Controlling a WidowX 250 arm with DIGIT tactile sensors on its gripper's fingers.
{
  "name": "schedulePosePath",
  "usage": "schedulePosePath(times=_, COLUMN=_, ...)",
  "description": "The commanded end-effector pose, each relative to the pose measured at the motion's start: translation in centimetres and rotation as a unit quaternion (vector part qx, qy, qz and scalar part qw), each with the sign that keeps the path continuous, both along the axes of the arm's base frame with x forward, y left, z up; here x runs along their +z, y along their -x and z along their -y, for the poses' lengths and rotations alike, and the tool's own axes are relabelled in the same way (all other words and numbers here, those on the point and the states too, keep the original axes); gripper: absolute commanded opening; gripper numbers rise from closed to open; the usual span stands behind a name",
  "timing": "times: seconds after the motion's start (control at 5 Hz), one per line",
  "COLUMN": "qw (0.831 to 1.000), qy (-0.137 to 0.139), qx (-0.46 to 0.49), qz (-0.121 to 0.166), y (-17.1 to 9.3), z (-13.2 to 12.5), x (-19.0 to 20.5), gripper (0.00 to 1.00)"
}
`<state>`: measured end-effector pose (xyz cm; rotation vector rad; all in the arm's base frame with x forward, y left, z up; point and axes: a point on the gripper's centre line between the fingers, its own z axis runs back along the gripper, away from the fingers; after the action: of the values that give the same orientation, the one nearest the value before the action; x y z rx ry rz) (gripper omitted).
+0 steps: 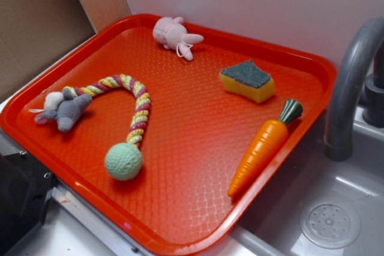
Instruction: Grab the green sponge.
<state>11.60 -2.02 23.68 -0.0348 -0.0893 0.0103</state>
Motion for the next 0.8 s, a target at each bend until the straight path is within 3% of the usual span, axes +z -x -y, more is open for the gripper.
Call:
schedulePosePath(times=0.0, qw=1.000, qy=0.000, qx=0.000, qz=0.000, y=0.0, z=0.0, x=0.0, gripper=1.00)
schedulePosePath(times=0.2, qw=0.991, qy=-0.005, qx=-0.124, qz=0.051, y=-4.3, z=2.8, x=-0.2, gripper=1.00)
schedulePosePath(times=0.4, qw=0.969, qy=-0.042, qx=-0.237, qz=0.049, y=-7.3, z=5.4, x=-0.6, gripper=1.00)
schedulePosePath(times=0.6, qw=0.943, qy=-0.056, qx=-0.327, qz=0.043, y=-10.8, z=8.0, x=-2.3, gripper=1.00)
